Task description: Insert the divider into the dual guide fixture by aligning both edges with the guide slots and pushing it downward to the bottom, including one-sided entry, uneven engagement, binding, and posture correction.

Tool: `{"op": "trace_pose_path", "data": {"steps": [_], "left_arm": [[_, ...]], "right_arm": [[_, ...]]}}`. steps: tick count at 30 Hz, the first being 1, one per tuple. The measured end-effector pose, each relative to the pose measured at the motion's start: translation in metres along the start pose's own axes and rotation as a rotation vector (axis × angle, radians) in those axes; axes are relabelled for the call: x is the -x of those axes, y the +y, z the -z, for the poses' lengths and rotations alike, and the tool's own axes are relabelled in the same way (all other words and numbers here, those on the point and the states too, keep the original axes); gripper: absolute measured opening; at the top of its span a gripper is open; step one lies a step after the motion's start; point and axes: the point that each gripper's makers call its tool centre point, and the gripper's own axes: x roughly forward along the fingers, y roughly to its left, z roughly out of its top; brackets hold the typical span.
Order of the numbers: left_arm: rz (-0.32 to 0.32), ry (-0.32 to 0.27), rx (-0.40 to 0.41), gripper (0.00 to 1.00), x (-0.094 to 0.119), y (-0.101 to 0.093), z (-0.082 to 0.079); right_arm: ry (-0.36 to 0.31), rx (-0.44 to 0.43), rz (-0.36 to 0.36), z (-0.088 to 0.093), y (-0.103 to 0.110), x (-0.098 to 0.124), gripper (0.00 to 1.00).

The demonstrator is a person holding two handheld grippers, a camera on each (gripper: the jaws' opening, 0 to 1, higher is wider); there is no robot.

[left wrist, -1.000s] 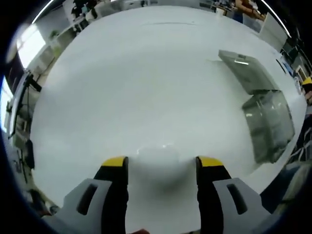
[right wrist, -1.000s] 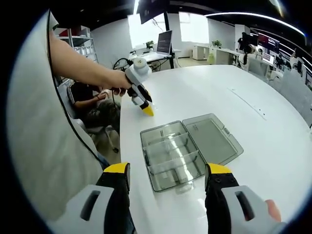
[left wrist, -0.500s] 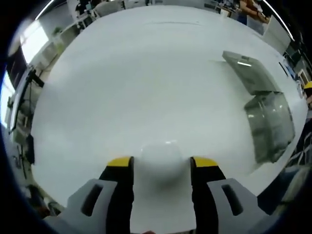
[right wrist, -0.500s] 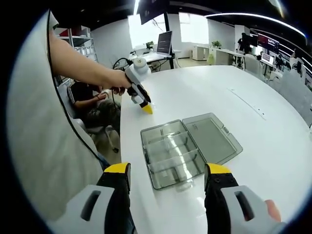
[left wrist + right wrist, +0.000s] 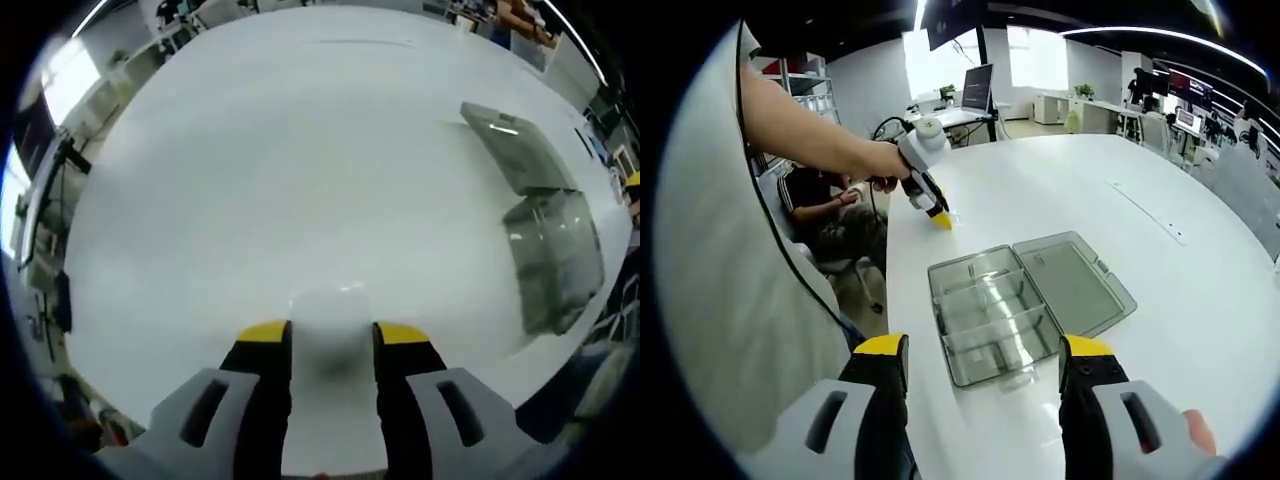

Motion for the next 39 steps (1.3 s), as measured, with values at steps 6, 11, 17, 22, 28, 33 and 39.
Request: {"op": "trace_pose_path", "data": {"steps": [6,11,17,22,28,33,39], "left_arm": [[0.005,0.001,0.005,0.29,-0.001,0.001,-0.001],[0.013,-0.007,0.006,0.28,0.001,-0.001,-0.002],[0.015,-0.002,0.005,0.27,0.0,0.001,-0.003],[0.018,-0.002,0.008,0.27,0.0,0.002,-0.004],[0.025,-0.007,0.01,0.27,0.001,0.003,-0.005],[0.041,-0.027,0.003,0.26,0.005,-0.001,-0.011],[0.068,-0.06,0.0,0.26,0.009,-0.008,-0.018]], "right_arm": [[0.001,0.003,-0.001,-0.001,0.0,0.0,0.58],[-0.002,0.003,-0.003,-0.002,-0.001,-0.001,0.58],[-0.006,0.001,-0.001,-0.004,-0.002,-0.001,0.58],[-0.013,-0.005,0.0,-0.004,-0.002,0.0,0.58],[-0.012,-0.011,0.006,-0.002,-0.004,0.0,0.58],[-0.012,-0.018,0.004,-0.002,-0.005,0.0,0.58],[-0.013,-0.025,0.001,-0.004,-0.007,-0.002,0.57]]}}
